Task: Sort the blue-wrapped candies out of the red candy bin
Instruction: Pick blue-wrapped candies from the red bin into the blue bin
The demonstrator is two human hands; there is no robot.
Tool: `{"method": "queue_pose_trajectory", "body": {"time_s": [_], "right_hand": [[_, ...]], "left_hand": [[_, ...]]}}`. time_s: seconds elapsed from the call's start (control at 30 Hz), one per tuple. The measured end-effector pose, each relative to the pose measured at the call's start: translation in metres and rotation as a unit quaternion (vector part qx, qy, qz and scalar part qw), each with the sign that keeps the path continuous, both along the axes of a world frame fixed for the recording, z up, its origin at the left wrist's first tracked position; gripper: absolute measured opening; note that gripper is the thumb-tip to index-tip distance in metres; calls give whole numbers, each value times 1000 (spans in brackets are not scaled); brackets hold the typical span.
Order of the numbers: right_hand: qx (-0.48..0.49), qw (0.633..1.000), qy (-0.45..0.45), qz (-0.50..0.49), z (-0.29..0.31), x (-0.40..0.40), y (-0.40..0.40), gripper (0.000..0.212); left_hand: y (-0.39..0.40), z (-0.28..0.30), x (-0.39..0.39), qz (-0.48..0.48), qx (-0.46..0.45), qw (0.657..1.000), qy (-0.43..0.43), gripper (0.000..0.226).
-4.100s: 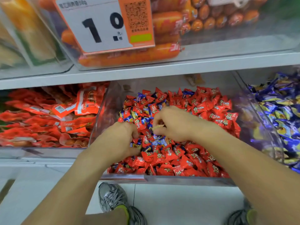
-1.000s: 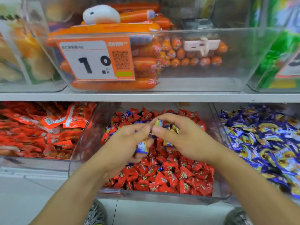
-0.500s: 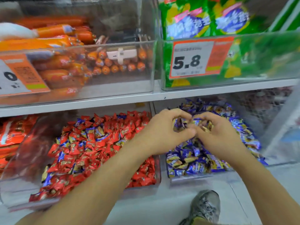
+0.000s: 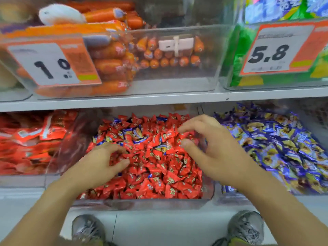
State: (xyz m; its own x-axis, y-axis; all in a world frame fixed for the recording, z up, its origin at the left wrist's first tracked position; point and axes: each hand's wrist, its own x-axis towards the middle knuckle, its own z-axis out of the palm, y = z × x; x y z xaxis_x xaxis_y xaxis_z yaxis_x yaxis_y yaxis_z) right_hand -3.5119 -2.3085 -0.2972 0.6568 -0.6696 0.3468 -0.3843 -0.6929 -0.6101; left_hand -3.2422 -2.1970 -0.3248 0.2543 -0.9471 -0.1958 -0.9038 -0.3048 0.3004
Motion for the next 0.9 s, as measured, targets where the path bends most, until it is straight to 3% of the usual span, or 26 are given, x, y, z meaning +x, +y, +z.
{"method": "queue_pose_trajectory", "body": {"time_s": [0.17, 0.3, 0.37, 0.43, 0.5, 0.63, 0.73, 0.9], "right_hand": [[-12, 989, 104, 104, -2, 99, 10, 24], [-4, 950, 305, 59, -12, 161, -15, 61], [-5, 930, 363, 46, -22, 183, -25, 64], [-20, 929, 368, 25, -30, 199, -34, 64], [-62, 936, 346, 26, -36, 214, -48, 77], [-36, 901, 407, 146, -52, 243, -54, 112], [-25, 890, 421, 176, -56, 255, -51, 110], [25, 856, 475, 201, -47, 249, -49, 94]], "left_hand": [[4, -17, 20, 69, 48, 996, -40, 65], [0, -21, 18, 89, 45, 995, -16, 67], [-4, -19, 19, 104, 54, 993, -12, 65], [-9, -15, 23, 114, 46, 992, -34, 59], [-12, -10, 24, 133, 48, 989, -54, 57], [-9, -7, 20, 122, 93, 988, -18, 74], [-5, -12, 22, 157, 58, 984, 54, 99], [-6, -16, 20, 190, -3, 977, 97, 115]]}}
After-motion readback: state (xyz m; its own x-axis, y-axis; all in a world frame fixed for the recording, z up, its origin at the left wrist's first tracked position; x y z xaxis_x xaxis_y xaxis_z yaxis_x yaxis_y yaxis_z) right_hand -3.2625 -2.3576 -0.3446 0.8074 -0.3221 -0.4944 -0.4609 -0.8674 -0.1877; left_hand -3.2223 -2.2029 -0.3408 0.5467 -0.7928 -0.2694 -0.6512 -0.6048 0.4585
